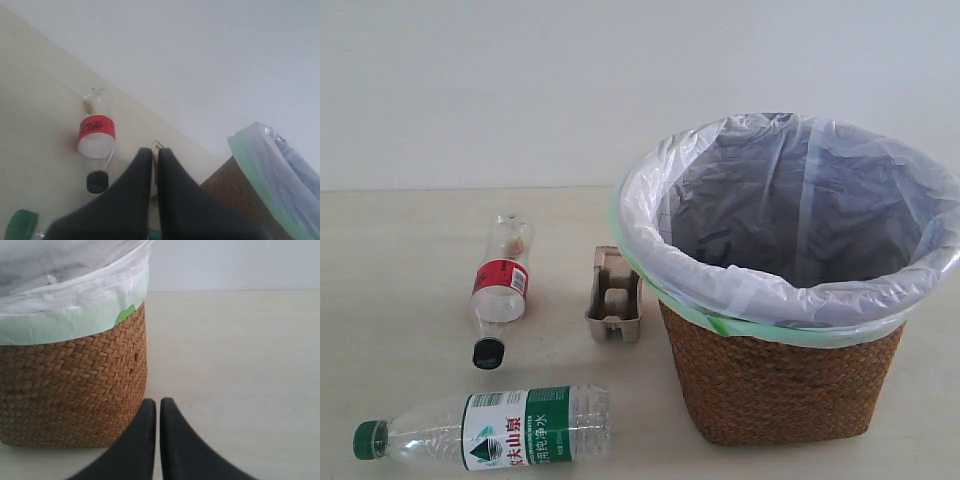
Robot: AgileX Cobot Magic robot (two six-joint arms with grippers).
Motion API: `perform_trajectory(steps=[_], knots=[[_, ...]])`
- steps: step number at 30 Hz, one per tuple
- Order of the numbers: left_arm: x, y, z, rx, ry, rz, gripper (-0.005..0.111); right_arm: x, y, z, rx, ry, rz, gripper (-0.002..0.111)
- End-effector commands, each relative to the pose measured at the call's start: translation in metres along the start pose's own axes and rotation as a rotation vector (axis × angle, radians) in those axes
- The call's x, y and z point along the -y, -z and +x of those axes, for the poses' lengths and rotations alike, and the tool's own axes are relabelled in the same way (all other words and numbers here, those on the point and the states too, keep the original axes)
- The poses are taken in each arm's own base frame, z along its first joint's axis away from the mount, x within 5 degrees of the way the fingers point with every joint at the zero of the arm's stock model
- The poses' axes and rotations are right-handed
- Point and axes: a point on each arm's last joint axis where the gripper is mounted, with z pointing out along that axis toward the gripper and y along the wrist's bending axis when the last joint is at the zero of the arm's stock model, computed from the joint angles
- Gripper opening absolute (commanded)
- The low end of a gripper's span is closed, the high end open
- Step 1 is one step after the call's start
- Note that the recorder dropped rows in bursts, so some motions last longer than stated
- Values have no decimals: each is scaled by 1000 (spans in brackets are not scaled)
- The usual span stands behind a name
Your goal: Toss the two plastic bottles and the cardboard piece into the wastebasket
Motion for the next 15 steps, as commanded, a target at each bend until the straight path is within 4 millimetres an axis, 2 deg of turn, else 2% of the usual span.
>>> perform_trajectory(steps=[1,4,8,13,15], knots=[[20,-6,-17,-77,-134,15,4,0,0,-1,11,8,7,0],[37,-13,-30,-177,-260,40,4,0,0,-1,11,8,7,0],[55,-34,-44,-397,-522,84,4,0,0,-1,11,8,7,0],[63,-60,-52,-735,-781,169,4,0,0,-1,11,8,7,0],[64,-71,-54,-819,-837,223,4,0,0,-1,11,8,7,0]])
